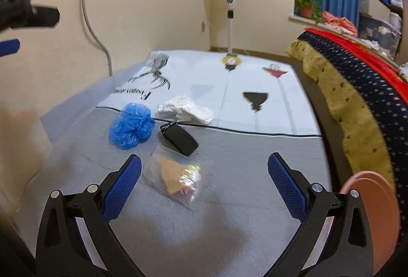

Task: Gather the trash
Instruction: 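Reach the right tool to the clear plastic bag and close on it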

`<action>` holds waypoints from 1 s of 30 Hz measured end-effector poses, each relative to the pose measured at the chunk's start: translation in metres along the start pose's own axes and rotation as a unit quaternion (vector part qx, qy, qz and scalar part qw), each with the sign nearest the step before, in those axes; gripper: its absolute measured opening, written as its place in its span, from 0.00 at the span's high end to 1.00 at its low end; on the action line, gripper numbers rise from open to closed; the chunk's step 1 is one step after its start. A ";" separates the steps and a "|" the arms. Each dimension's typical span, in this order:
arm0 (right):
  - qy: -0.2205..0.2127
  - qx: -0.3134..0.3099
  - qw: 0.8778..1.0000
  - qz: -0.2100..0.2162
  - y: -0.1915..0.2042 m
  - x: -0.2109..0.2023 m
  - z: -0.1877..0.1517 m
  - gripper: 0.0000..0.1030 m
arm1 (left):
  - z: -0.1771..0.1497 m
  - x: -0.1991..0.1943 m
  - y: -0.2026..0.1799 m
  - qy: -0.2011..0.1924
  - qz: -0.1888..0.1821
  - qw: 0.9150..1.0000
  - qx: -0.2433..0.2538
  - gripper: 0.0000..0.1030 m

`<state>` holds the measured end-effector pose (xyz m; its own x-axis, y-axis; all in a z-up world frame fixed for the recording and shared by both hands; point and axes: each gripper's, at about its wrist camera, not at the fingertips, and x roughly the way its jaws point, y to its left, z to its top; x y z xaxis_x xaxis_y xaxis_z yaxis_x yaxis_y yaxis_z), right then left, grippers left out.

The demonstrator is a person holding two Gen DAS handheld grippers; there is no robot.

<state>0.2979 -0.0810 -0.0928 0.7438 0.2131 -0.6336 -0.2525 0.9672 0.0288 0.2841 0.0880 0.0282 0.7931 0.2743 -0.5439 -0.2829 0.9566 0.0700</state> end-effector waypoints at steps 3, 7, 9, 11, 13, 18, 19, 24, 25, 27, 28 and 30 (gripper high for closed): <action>0.012 -0.008 1.000 0.012 0.011 0.022 -0.001 0.05 | -0.002 0.008 0.002 0.002 0.007 1.000 0.003 0.08; 0.022 -0.028 0.999 0.020 0.025 0.040 -0.002 0.05 | -0.001 0.017 0.010 0.012 0.007 1.000 -0.013 0.08; 0.028 -0.041 0.999 0.019 0.032 0.050 -0.003 0.05 | -0.002 0.020 0.013 0.017 0.009 1.000 -0.016 0.08; 0.042 -0.047 0.998 0.016 0.035 0.058 -0.004 0.06 | -0.002 0.023 0.014 0.020 0.011 1.000 -0.017 0.08; 0.052 -0.047 0.997 0.016 0.035 0.062 -0.003 0.08 | -0.002 0.024 0.016 0.022 0.011 0.999 -0.020 0.08; 0.053 -0.047 0.997 0.012 0.036 0.063 -0.004 0.17 | -0.001 0.025 0.018 0.021 0.012 0.999 -0.025 0.08; 0.055 -0.048 0.997 0.011 0.036 0.064 -0.004 0.28 | -0.001 0.026 0.018 0.021 0.013 0.999 -0.026 0.08; 0.059 -0.049 0.997 0.015 0.036 0.065 -0.004 0.70 | -0.001 0.028 0.021 0.022 0.019 0.999 -0.030 0.08; 0.054 -0.048 0.997 0.013 0.036 0.063 -0.004 0.75 | -0.001 0.029 0.021 0.022 0.020 0.999 -0.032 0.08; 0.037 -0.045 0.998 0.008 0.034 0.057 -0.004 0.80 | -0.001 0.030 0.022 0.023 0.021 0.999 -0.034 0.08; 0.026 -0.044 0.999 0.004 0.034 0.052 -0.004 0.82 | -0.001 0.030 0.023 0.023 0.022 0.999 -0.035 0.08; 0.016 -0.040 0.999 0.006 0.030 0.041 -0.003 0.84 | -0.001 0.031 0.024 0.022 0.021 0.999 -0.037 0.08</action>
<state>0.3190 -0.0435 -0.1202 0.7199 0.2194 -0.6585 -0.3120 0.9498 -0.0246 0.3012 0.1191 0.0126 0.7555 0.3073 -0.5785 -0.3558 0.9340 0.0315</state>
